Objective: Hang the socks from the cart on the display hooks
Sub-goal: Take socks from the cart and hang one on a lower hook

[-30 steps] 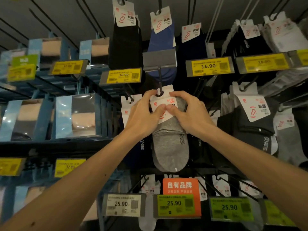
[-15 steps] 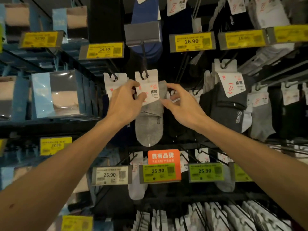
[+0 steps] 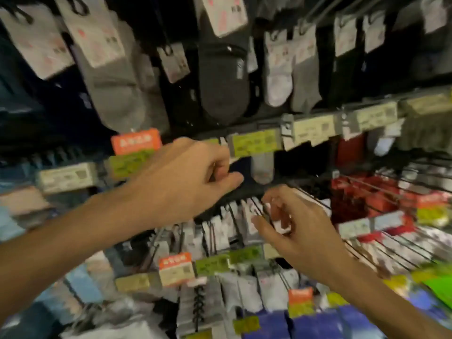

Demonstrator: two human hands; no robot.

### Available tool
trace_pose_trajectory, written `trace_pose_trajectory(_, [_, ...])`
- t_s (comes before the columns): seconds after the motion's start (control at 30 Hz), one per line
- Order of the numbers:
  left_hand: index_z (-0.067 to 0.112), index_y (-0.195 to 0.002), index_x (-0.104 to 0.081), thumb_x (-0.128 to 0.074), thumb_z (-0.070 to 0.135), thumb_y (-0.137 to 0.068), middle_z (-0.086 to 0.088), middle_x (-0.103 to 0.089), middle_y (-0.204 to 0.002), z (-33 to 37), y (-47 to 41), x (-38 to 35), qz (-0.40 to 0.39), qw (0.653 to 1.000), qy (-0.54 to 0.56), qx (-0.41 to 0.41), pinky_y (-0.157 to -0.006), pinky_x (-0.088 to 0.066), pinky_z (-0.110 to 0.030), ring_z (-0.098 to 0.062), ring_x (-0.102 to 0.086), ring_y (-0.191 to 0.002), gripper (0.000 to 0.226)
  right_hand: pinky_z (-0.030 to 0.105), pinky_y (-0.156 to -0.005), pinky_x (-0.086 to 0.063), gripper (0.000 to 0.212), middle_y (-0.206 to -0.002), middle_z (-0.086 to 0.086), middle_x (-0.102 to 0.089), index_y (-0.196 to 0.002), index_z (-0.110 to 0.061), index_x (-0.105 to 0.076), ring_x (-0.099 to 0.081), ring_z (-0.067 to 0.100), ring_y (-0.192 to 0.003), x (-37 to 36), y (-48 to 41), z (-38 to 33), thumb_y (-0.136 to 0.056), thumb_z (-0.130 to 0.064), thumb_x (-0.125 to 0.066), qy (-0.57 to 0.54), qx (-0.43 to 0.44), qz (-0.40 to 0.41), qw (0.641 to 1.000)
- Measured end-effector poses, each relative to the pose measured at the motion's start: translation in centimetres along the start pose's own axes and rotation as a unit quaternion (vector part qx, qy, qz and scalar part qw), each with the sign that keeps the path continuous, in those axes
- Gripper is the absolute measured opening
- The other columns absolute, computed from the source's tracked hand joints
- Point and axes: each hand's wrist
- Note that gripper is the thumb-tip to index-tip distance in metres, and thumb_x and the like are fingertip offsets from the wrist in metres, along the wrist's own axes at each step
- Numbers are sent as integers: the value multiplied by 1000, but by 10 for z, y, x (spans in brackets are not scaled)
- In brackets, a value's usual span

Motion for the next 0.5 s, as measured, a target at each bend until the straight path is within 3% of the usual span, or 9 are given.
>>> trace_pose_trajectory(0.13, [23,-64,-40,-50,59,-87,21,-53,-63,77,4,-93,-95,992,74,-43,-50,-26,-31,-4,-45,-54,44,26,-50,-36,22,-67,-17,-38,-96,-33,-43,-42,11,-59,45,124,66,-86,-50,-53,69,-122,-26,990])
trace_pose_trajectory(0.23, [27,-71,-49,-51,57,-88,12,-51,-60,146,3,-179,-147,977,118,-96,-57,-38,-34,-5,-48,-61,35,34,-58,-45,33,-81,-8,-50,-109,-32,-47,-58,22,-71,91,214,107,-84,-52,-52,126,-231,-73,962])
trace_pose_trajectory(0.33, [24,-91,-61,-57,48,-94,1,-64,-88,221,5,-271,-222,952,132,-165,-69,-43,-35,-24,-61,-88,24,42,-63,-56,56,-100,7,-60,-131,-32,-40,-66,35,-88,143,290,140,-82,-59,-46,178,-346,-133,911])
trace_pose_trajectory(0.43, [16,-83,-61,-49,46,-90,-9,-63,-82,293,0,-353,-244,929,132,-246,-66,-51,-37,-33,-63,-80,33,45,-75,-52,70,-116,10,-55,-138,-28,-40,-61,37,-107,198,345,167,-79,-66,-44,239,-445,-180,844])
trace_pose_trajectory(0.5, [15,-86,-60,-42,50,-91,-11,-64,-89,340,-2,-391,-286,912,146,-254,-76,-52,-43,-35,-63,-90,40,44,-80,-51,75,-124,10,-53,-140,-22,-45,-57,36,-114,229,374,180,-82,-69,-46,249,-505,-177,807])
Point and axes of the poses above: each hand's wrist, its own y-axis away from the middle knuckle, its own x-axis out of the back of the hand, z = x × y
